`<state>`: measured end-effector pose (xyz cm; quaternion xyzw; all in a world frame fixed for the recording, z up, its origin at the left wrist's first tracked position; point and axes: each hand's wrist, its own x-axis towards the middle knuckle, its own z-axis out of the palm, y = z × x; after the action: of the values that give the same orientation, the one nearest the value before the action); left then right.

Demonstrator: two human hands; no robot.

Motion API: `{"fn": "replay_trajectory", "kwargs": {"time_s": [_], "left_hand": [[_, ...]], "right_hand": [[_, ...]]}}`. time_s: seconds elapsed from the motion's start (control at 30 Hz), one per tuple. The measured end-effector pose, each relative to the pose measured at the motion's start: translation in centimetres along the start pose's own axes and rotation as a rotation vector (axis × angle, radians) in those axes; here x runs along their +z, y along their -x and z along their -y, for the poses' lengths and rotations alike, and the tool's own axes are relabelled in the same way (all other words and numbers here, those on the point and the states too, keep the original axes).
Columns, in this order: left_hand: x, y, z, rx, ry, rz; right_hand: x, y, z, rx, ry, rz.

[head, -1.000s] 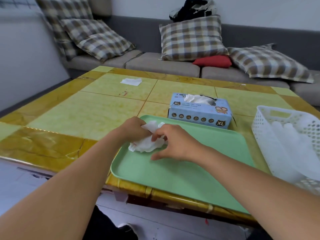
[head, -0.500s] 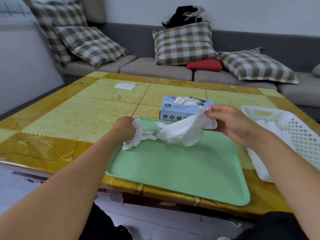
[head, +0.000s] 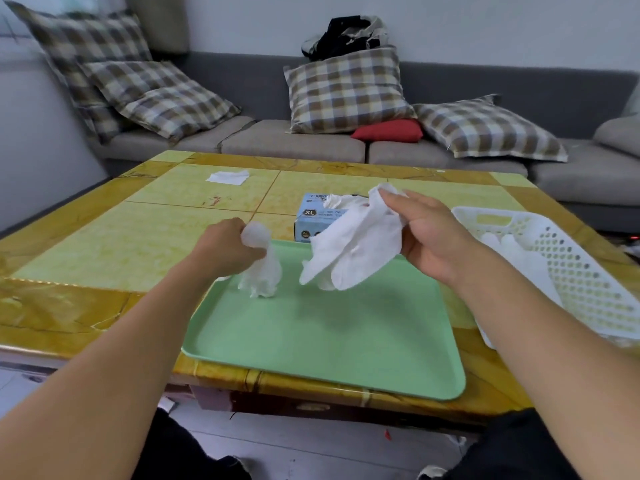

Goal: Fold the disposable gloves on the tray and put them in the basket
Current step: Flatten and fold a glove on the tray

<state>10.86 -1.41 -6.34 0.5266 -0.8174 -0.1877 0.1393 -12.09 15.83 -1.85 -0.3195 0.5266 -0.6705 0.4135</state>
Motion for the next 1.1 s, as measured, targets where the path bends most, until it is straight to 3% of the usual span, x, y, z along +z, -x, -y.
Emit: {"fn": "replay_trajectory", "kwargs": {"time_s": [0.17,0.27,0.37,0.43,0.53,0.73,0.87,0.97,1.1], "left_hand": [[0.0,2.6,-3.4,0.235,0.314,0.291],[0.9,4.0,-6.2,0.43,0.49,0.435],[2.3,4.5,-8.3,0.565,0.445,0.376],[2.7,4.1,-8.6,0.537,0.495,0.319],[2.1,3.4,-8.4,0.382,0.723,0.383],[1.9,3.1,-8.1,0.196,0.989,0.545],[1.8,2.6,-8.5,0.13,1.095,0.474],[2.3,2.5,-9.3,0.173,1.018,0.3],[2.5,3.4,-10.8,0.356,0.706,-0.318]], "right_hand": [[0.3,0.3,-1.6,-0.083,0.435,-0.033],[1.0,0.5,-1.6,-0.1,0.452,0.003],[1.1,0.7,-1.4,-0.135,0.434,-0.022],[0.7,0.5,-1.2,-0.186,0.439,-0.08],[-0.4,0.2,-0.7,-0.118,0.336,-0.162],[-1.8,0.5,0.4,0.151,0.042,-0.061],[-1.8,0.5,0.8,0.182,-0.091,-0.033],[-0.6,1.2,1.4,0.225,-0.207,0.012],[0.8,1.8,1.7,0.164,-0.322,0.015]]}}
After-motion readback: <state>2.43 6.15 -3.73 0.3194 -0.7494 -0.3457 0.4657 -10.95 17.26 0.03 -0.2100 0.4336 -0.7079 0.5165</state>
